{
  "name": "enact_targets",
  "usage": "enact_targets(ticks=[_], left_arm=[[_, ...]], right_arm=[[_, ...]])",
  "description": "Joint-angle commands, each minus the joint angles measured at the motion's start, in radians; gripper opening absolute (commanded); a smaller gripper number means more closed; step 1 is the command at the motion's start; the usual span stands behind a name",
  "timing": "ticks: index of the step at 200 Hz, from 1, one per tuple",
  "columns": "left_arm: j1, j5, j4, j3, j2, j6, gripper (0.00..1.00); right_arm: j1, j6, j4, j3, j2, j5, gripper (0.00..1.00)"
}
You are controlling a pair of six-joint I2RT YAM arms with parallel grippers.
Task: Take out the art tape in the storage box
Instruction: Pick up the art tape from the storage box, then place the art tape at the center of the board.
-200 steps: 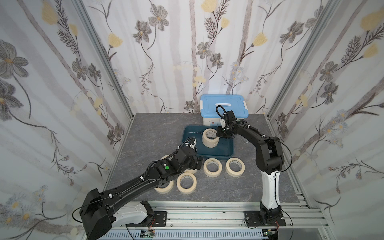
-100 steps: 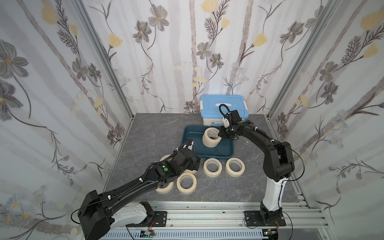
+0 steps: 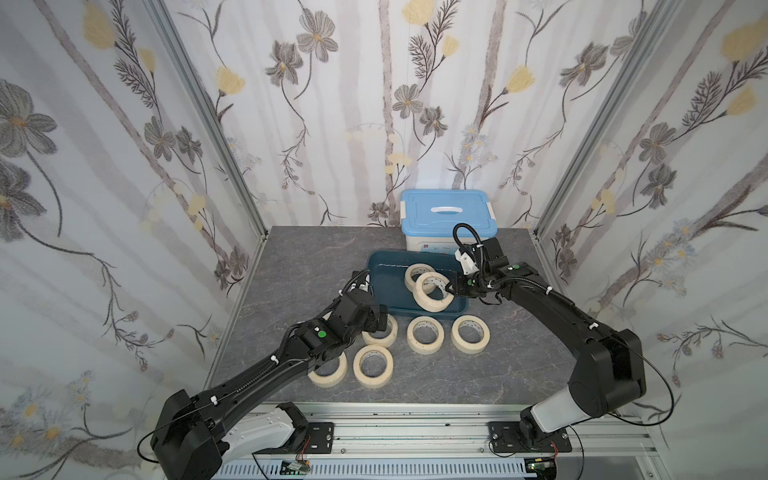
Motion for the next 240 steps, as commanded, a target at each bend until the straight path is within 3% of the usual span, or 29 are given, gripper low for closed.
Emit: enact_targets(ticks=[1, 102, 161, 240], left_arm=[[0.017, 0.01, 0.017, -0.006, -0.009, -0.011, 1.0], [0.047, -0.018, 0.122, -0.012, -0.013, 0.051, 1.0], [0.049, -0.044, 0.124, 0.002, -0.012, 0.075, 1.0], [0.049, -0.046, 0.113, 0.005, 0.003, 0.069, 1.0]], right_arm=[[0.007, -0.011, -0.028, -0.049, -0.065, -0.056, 0.19], [0.123, -0.01, -0.177, -0.284, -0.35, -0.066, 0.19], [0.284, 0.034, -0.177, -0.367, -0.337, -0.066, 0.19], [0.34, -0.003, -0.154, -0.37, -0.237, -0.019, 0.19]])
